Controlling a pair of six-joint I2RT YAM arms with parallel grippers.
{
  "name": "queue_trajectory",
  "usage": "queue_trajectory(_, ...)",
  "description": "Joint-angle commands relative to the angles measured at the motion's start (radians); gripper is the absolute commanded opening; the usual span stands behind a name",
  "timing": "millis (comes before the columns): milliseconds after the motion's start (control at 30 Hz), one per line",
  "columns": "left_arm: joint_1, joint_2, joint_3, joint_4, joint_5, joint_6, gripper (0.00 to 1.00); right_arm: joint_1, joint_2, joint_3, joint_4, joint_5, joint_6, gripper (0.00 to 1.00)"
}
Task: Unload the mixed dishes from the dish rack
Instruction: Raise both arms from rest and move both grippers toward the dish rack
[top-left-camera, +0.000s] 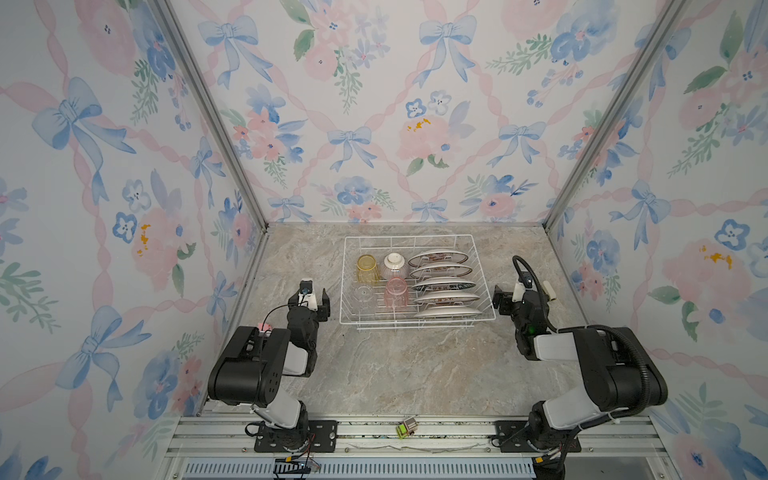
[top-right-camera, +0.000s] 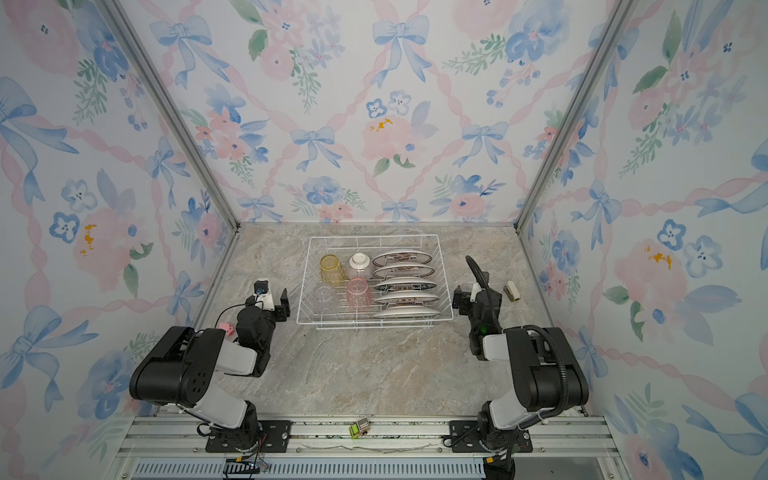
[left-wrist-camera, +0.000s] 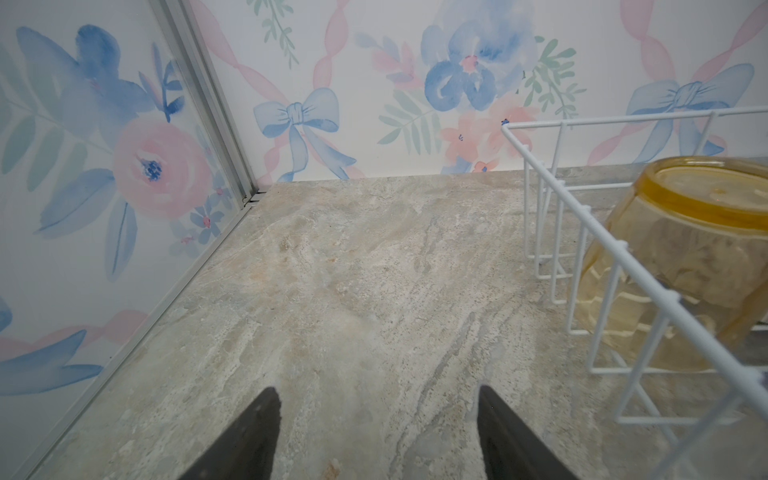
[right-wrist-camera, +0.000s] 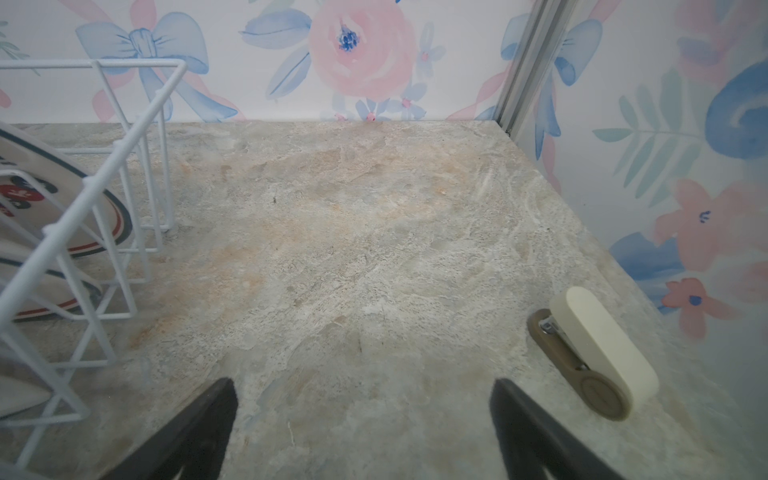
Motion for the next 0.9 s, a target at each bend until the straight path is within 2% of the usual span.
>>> queue_trajectory(0,0.009,-0.004,0.010,-0.008,0.016,-0.014,0.68,0.006,-0.007,0.011,-0.001,0.003,-0.010,0.97)
queue_trajectory(167,0.010,-0.018,0.026,-0.044,0.010,-0.016,0.64,0.007,-0.007,0.011,-0.001,0.000,-0.008,0.97)
queue_trajectory(300,0.004,-0.108,0.051,-0.157,-0.023,-0.015,0.58,-0.008,-0.010,0.008,0.002,-0.022,0.004,0.97)
queue_trajectory(433,-0.068,-0.304,0.102,-0.389,-0.077,-0.002,0.57,-0.041,-0.037,0.029,-0.060,-0.051,0.038,1.00)
queue_trajectory(567,-0.206,-0.452,0.196,-0.623,-0.124,-0.020,0.55,-0.039,-0.055,0.061,-0.126,-0.065,0.027,0.90)
queue_trajectory(633,-0.290,-0.491,0.269,-0.749,-0.145,-0.017,0.50,-0.047,-0.108,0.093,-0.229,-0.053,0.039,0.85)
queue_trajectory(733,-0.415,-0.514,0.350,-0.838,-0.214,0.022,0.50,-0.086,-0.230,0.145,-0.404,-0.070,0.086,0.81)
queue_trajectory(800,-0.471,-0.498,0.419,-0.891,-0.236,0.054,0.50,-0.106,-0.325,0.217,-0.600,-0.109,0.124,0.77)
queue_trajectory(867,-0.495,-0.452,0.506,-0.961,-0.210,0.073,0.48,-0.102,-0.395,0.304,-0.785,-0.132,0.145,0.72)
